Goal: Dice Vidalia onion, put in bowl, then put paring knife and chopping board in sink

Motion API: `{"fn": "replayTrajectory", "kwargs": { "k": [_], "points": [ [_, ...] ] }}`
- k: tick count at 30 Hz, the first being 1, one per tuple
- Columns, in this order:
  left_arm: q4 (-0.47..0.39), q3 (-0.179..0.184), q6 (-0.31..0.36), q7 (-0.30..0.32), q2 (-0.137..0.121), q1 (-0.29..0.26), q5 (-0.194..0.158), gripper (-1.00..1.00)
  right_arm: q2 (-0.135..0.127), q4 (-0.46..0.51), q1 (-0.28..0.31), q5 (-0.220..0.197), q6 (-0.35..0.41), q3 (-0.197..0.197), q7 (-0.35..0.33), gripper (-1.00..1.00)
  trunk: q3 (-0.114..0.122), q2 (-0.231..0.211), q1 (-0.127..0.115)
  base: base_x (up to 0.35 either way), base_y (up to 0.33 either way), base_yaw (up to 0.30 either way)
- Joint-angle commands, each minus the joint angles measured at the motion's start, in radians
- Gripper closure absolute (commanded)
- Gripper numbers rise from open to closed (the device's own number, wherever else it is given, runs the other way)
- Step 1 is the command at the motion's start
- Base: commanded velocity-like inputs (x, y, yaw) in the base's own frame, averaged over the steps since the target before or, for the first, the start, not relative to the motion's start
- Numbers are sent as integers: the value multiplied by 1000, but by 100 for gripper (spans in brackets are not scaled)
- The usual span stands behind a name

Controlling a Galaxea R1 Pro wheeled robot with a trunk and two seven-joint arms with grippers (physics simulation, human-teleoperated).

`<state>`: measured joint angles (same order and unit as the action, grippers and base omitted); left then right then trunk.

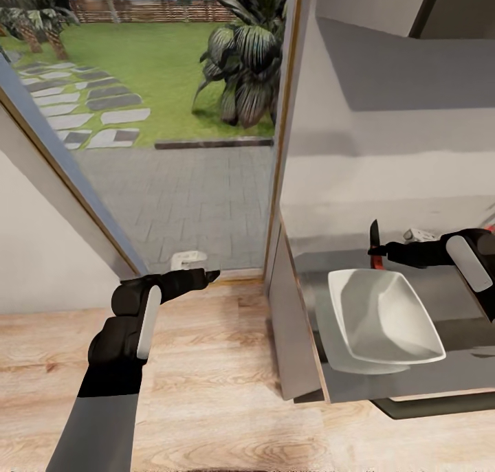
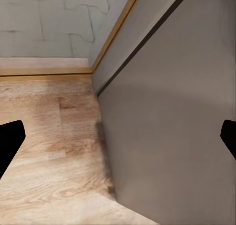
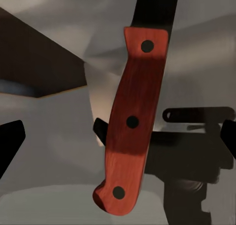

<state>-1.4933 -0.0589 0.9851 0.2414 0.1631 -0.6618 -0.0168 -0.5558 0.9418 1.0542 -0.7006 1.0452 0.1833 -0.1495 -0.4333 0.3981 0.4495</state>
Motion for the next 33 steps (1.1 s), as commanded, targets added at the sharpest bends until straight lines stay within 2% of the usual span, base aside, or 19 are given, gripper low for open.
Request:
{"fn": "replayTrajectory", "kwargs": {
  "k": [1, 33],
  "points": [
    [-1, -2, 6, 3, 1, -1, -2, -100, -1, 0, 1, 10, 2, 2, -10, -100, -3, 2, 1, 0, 0, 0],
    [24, -1, 6, 3, 7, -1, -2, -100, -1, 0, 1, 10, 2, 2, -11, -100, -20, 2, 1, 0, 4, 0]
  ]
}}
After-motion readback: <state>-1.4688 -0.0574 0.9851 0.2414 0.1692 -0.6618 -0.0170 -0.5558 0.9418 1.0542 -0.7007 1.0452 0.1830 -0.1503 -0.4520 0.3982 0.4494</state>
